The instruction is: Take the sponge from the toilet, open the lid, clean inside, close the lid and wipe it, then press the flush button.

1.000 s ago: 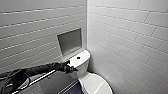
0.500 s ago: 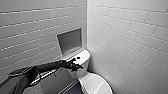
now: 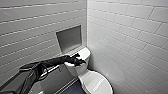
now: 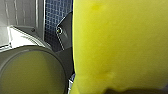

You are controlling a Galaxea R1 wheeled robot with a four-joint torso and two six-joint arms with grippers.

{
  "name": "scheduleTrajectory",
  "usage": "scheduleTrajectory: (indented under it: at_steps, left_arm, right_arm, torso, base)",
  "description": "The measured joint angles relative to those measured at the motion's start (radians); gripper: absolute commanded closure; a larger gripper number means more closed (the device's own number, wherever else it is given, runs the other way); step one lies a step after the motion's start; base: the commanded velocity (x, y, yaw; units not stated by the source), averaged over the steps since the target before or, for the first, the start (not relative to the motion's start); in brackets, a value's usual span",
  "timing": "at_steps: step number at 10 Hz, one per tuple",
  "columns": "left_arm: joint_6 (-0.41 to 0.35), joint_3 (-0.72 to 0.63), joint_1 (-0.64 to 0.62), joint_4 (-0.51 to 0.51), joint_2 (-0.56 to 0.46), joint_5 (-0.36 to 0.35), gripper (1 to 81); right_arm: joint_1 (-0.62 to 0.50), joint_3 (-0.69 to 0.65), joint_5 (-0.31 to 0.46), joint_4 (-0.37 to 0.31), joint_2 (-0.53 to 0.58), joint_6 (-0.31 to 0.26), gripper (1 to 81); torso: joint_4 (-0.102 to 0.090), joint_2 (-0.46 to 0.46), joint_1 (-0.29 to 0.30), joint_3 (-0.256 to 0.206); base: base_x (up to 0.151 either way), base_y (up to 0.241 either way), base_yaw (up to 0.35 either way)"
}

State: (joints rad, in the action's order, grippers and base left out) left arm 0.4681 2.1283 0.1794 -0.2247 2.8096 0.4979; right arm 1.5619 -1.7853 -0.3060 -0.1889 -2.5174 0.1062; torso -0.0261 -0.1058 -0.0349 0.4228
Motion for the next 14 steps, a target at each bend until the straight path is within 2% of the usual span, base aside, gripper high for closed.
scheduleTrajectory:
  at_steps: [2, 4, 10, 14]
  left_arm:
    - [0.004, 0.068, -0.001, 0.000, 0.047, 0.000, 1.0]
    - [0.008, 0.108, -0.016, 0.000, 0.079, 0.000, 1.0]
    - [0.027, 0.180, -0.069, 0.000, 0.076, -0.013, 1.0]
    - [0.027, 0.164, -0.074, 0.000, 0.015, -0.013, 1.0]
  right_arm:
    - [0.000, 0.000, -0.014, 0.000, 0.000, 0.000, 81.1]
    - [-0.006, 0.000, -0.016, 0.000, 0.000, 0.000, 81.1]
    - [-0.008, 0.002, -0.017, 0.000, 0.000, 0.000, 81.1]
    - [-0.008, 0.004, -0.017, -0.001, 0.000, 0.000, 81.1]
  torso:
    - [0.000, 0.000, 0.000, 0.044]
    - [0.000, 0.001, -0.001, 0.064]
    - [0.000, 0.002, -0.002, 0.063]
    - [0.000, 0.002, -0.002, 0.063]
  base:
    - [0.000, 0.000, 0.000]
    - [0.000, 0.000, 0.000]
    - [0.000, 0.000, 0.000]
    - [0.000, 0.000, 0.000]
